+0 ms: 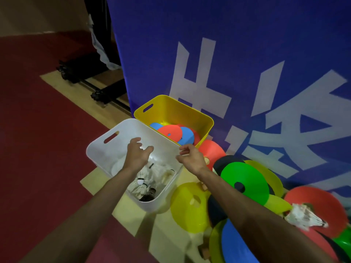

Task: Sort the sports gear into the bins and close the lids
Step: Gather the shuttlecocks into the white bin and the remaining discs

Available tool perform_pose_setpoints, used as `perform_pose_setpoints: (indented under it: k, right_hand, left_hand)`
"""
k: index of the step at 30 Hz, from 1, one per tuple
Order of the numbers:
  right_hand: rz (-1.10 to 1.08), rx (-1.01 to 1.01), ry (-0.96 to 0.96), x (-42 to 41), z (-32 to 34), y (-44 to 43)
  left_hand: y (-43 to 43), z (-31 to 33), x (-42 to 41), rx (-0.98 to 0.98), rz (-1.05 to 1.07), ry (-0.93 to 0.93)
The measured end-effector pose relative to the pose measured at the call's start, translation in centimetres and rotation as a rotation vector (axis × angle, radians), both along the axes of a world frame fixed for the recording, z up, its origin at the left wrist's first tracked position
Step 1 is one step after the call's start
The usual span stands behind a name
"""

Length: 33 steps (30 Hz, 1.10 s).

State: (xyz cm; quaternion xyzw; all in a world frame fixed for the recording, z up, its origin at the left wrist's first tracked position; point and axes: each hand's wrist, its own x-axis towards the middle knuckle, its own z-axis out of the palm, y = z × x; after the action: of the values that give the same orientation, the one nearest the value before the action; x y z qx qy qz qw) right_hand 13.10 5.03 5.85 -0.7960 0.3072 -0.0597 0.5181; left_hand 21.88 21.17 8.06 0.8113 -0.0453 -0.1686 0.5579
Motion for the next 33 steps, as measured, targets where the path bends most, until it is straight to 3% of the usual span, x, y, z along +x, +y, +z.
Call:
perform_pose_setpoints:
  k: [10, 14, 17, 24, 30, 33]
  right_hand:
    - [-0.156, -0.064, -0.068, -10.2, 1.8, -8.5]
    - [-0.262, -0.038, -0.085, -16.5, 2.2, -12.9]
    - [-0.311, -0.021, -0.072, -21.2, 2.4, -15.9]
    - [-0.418, -0.025, 0.029, -30.8, 0.4, -21.7]
    - [-0.376, -0.107, 0.22, -34.9, -3.3, -24.7]
    - [-0.38, -0.141, 0.297, -36.1, -5.2, -25.3]
  left_hand:
    - [-8.5, 1.2, -7.2, -0.106, -0.299, -0.175]
    - [-12.9, 2.2, -12.4, -0.302, -0.453, -0.155]
    - [-16.4, 1.6, -16.6, -0.309, -0.573, -0.097]
    - [-22.6, -2.5, -24.4, -0.03, -0.807, -0.079]
    - [-25.3, -8.0, -28.8, 0.346, -1.018, -0.104]
    - [-25.6, -9.9, -29.6, 0.438, -1.078, -0.105]
